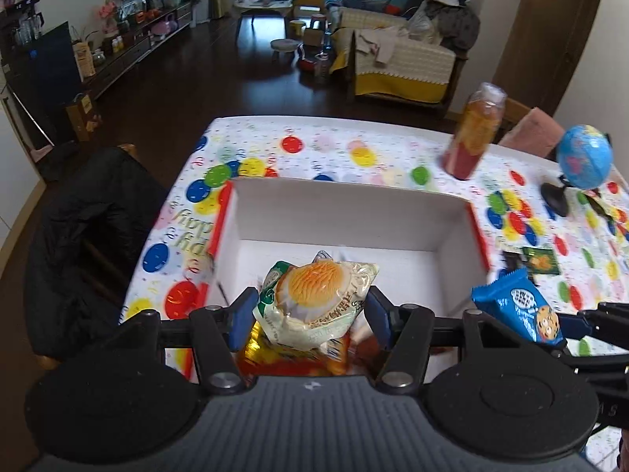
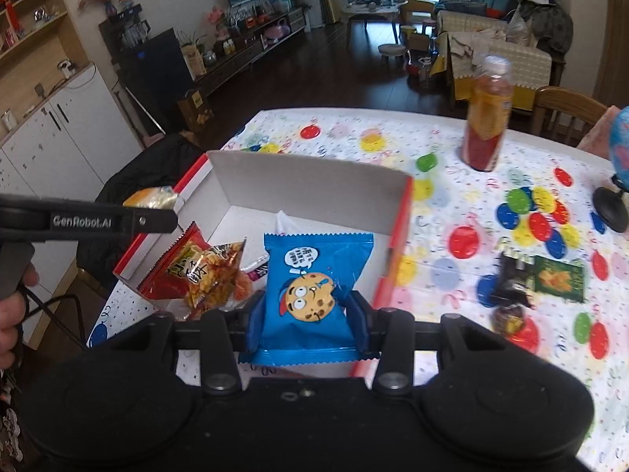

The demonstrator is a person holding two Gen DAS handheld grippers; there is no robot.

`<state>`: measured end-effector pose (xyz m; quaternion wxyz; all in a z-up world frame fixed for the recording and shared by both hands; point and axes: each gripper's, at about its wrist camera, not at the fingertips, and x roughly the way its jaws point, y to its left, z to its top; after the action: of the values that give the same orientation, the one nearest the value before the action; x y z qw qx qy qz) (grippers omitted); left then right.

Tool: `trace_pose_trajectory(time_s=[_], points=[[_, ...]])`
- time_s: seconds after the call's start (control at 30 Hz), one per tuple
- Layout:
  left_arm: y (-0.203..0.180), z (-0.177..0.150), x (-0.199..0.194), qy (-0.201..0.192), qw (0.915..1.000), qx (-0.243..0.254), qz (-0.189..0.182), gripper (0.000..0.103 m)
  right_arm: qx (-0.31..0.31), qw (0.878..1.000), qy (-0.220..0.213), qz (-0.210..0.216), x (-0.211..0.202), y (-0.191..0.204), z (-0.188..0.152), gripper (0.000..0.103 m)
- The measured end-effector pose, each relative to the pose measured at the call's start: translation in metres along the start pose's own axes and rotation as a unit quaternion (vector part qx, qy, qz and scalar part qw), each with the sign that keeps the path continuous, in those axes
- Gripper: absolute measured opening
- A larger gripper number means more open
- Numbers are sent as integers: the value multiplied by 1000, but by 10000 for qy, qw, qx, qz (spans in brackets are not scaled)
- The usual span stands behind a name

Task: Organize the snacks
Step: 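Carry the cookie packet and pastry over the red box with both tools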

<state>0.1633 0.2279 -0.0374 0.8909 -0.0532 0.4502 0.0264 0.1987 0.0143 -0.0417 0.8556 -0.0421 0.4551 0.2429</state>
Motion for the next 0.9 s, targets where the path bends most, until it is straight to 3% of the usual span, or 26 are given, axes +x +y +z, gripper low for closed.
trace_pose_trajectory(time_s=[0.5,0.9], points=[[10,21,85,547,9978,354,135,58,-220,9980,567,-169,85,22,12,42],[5,16,110,955,9939,516,206,59,-269,9961,832,-138,105,26,10,44]])
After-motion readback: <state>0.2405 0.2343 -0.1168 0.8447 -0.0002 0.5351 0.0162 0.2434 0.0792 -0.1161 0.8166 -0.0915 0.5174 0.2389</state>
